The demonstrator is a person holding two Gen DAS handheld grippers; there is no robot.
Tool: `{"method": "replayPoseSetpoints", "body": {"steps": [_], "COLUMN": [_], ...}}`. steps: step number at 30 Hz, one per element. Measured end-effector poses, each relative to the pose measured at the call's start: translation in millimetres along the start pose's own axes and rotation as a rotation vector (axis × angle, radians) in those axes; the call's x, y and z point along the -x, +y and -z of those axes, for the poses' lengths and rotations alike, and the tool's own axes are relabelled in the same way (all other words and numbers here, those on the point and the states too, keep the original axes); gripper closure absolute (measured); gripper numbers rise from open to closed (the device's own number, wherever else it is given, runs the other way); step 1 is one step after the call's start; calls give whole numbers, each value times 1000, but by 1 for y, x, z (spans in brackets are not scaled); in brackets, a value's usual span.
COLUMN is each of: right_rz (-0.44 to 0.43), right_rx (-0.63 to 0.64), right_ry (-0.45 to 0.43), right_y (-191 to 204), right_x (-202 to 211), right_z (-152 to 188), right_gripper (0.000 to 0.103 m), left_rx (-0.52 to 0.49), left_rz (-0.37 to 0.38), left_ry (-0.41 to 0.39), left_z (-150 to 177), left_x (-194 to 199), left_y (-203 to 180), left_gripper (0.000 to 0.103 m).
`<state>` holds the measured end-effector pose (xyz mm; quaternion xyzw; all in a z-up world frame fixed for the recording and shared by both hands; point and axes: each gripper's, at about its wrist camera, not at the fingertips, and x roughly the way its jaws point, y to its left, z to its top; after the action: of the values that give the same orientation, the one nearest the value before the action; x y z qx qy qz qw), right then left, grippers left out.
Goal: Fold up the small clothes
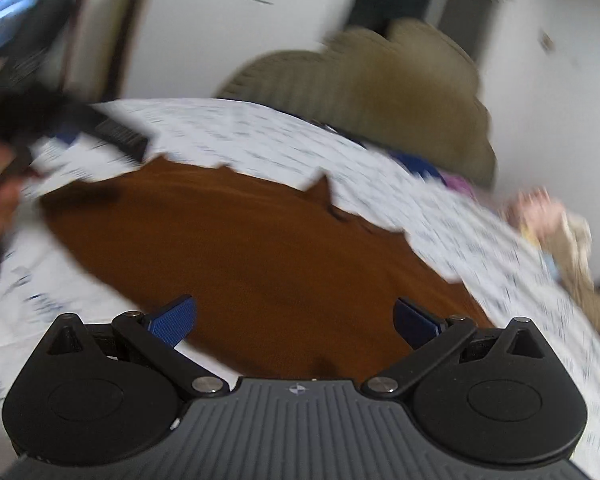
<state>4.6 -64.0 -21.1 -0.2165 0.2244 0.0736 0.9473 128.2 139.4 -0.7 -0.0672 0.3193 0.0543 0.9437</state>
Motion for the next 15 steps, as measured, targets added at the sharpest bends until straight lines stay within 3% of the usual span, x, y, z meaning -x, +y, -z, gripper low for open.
{"method": "replayPoseSetpoints", "body": {"steps": [3, 7, 10, 13, 15], "right_rz": [-9, -73, -110, -48, -6], "right_rx": [104, 169, 252, 402, 452], "right_ry": [2, -14, -33, -66, -124], "right_y": [25, 43, 62, 94, 107], "right_x": [-2, 3, 5, 1, -3], "right_z": [-4, -14, -20, -17, -20], "right_gripper": [0, 0, 0, 0, 0], "left_rx": [23, 72, 120, 137, 99], "left_rz": [25, 99, 235, 408, 458], "left_ry": [68, 64, 104, 248, 320], "left_z": [2, 3, -13, -31, -39], "left_x": [-16, -18, -28, -54, -71], "left_y": [13, 24, 28, 23, 13], "left_gripper": [15, 15, 14, 14, 14]}}
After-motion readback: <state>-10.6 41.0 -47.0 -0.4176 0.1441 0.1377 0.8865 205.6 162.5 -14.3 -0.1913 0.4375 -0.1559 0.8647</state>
